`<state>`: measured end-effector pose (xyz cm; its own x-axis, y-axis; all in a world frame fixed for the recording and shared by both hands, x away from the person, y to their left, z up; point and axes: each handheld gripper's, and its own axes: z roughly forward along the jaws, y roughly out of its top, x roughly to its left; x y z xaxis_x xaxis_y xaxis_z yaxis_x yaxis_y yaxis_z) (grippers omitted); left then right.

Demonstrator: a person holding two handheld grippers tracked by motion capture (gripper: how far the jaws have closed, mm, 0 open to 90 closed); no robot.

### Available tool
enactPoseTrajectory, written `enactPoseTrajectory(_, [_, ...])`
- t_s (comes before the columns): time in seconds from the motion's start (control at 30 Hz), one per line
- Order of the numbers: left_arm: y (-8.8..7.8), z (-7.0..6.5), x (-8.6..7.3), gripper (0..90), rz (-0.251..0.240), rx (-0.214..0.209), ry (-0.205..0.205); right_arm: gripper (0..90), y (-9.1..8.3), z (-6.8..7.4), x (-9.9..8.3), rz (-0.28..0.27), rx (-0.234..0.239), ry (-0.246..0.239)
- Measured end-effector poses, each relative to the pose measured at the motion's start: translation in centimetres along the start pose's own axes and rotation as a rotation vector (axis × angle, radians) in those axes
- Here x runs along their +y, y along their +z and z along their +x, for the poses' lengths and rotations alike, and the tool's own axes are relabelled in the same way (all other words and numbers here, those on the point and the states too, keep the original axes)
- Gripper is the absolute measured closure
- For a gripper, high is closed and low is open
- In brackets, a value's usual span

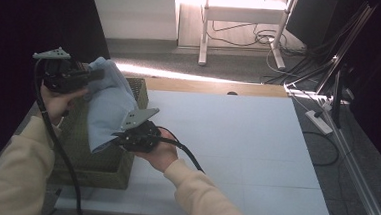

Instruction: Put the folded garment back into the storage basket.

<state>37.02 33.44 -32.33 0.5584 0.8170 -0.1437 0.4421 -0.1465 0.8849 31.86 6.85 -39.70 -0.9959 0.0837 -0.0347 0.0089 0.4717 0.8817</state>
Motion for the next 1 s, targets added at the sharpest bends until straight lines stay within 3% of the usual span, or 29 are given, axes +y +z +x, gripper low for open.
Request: enactPoseTrajectory(1.0, [-1.8, 3.3, -1.7, 82.2, 0.032, 0.062, -0.031, 82.0, 4.3, 0.1, 1.4, 0.006, 0.059, -0.008])
